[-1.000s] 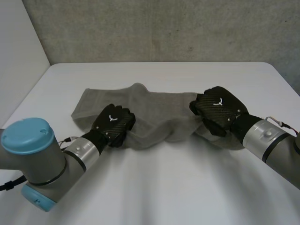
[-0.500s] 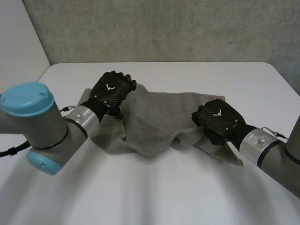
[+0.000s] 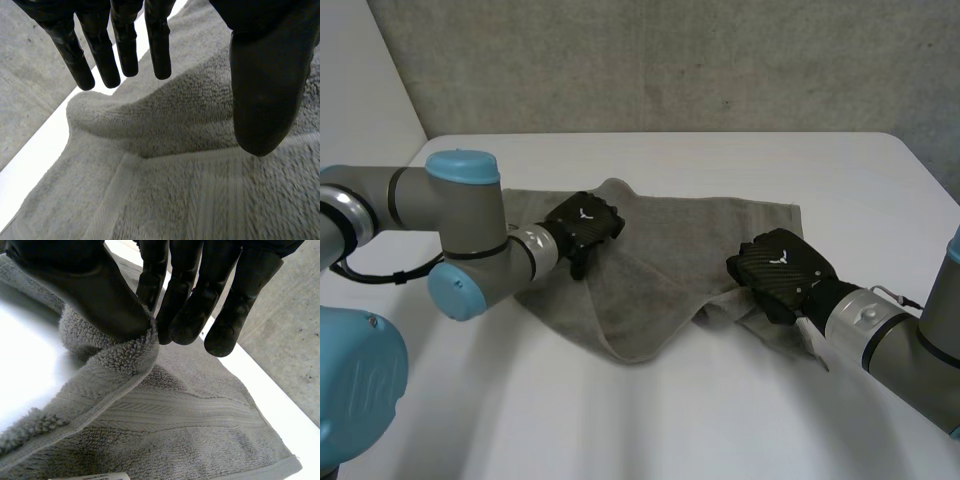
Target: Fold the towel.
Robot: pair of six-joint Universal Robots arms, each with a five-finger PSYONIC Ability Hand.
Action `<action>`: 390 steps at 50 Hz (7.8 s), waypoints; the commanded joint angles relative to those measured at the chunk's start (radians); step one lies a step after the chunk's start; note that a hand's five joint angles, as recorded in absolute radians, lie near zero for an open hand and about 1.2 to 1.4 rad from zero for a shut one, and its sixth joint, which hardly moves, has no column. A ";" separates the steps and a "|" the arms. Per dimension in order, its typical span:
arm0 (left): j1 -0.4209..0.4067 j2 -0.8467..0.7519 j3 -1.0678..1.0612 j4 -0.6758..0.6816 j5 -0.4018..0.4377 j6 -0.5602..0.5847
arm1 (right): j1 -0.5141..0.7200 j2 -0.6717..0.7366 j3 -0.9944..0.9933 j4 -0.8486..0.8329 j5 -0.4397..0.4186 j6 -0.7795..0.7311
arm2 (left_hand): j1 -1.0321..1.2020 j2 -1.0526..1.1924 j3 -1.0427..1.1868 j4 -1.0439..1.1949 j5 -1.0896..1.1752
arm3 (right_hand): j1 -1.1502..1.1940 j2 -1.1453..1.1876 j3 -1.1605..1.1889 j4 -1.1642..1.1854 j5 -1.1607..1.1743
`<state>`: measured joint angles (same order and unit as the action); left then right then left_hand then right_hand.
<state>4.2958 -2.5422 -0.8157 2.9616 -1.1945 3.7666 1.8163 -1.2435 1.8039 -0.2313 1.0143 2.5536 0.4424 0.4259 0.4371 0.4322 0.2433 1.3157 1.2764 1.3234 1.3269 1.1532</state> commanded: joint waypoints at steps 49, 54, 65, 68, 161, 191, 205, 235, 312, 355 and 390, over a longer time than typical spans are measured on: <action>0.033 0.005 -0.003 -0.151 -0.128 0.245 | 0.001 0.029 0.003 0.004 0.012 -0.055 | 0.954 0.970 0.959 0.964 0.978 | 0.081 0.120 0.073 0.069 0.069; 0.041 0.099 -0.051 -0.133 -0.125 0.231 | 0.003 0.029 0.003 0.004 0.012 -0.055 | 0.954 0.970 0.959 0.964 0.978 | 0.081 0.120 0.073 0.069 0.069; 0.044 0.236 -0.252 -0.073 -0.125 0.228 | 0.006 0.022 0.002 0.013 0.027 -0.058 | 0.954 0.970 0.959 0.964 0.978 | 0.081 0.120 0.073 0.069 0.069; 0.059 0.284 -0.316 -0.049 -0.126 0.217 | -0.005 0.013 -0.011 0.023 0.041 -0.052 | 0.954 0.970 0.959 0.964 0.978 | 0.081 0.120 0.073 0.069 0.069; 0.443 1.258 -1.218 0.347 -0.019 -0.645 | -0.393 -0.527 -0.081 0.613 -0.072 0.036 | 0.954 0.970 0.959 0.964 0.978 | 0.081 0.120 0.073 0.069 0.069; 0.361 0.344 -0.574 0.320 -0.115 -0.600 | -0.051 0.358 -0.793 0.454 0.193 -0.073 | 0.954 0.970 0.959 0.964 0.978 | 0.081 0.120 0.073 0.069 0.069; 0.319 0.290 -0.508 0.300 -0.139 -0.599 | -0.017 0.463 -0.873 0.386 0.253 -0.069 | 0.153 0.169 0.158 0.163 0.177 | 0.081 0.120 0.073 0.069 0.069; 0.283 0.205 -0.396 0.134 -0.114 -0.321 | -0.015 0.420 -0.718 0.351 0.242 -0.075 | 0.047 0.063 0.052 0.057 0.071 | 0.081 0.120 0.073 0.069 0.069; 0.285 0.097 -0.180 0.108 -0.247 -0.327 | -0.012 0.656 -1.089 0.257 0.316 -0.006 | 0.954 0.970 0.959 0.964 0.978 | 0.081 0.120 0.073 0.069 0.069; 0.275 0.496 -0.502 0.188 -0.280 -0.485 | -0.003 0.113 -0.523 0.290 0.325 0.126 | -0.197 -0.180 -0.191 -0.186 -0.172 | -1.141 -1.102 -1.149 -1.152 -1.153; 0.226 0.593 -0.901 0.634 -0.143 -0.515 | -0.149 0.346 -0.391 0.119 0.290 -0.070 | -0.208 -0.192 -0.203 -0.198 -0.184 | 0.081 0.120 0.073 0.069 0.069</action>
<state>4.5226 -1.9479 -1.7174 3.5976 -1.3360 3.2531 1.7045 -0.8948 1.4201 -0.1021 1.3029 2.4827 0.2962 0.2810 0.2918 0.2956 0.0820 1.2239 1.2329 1.2139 1.2209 1.0467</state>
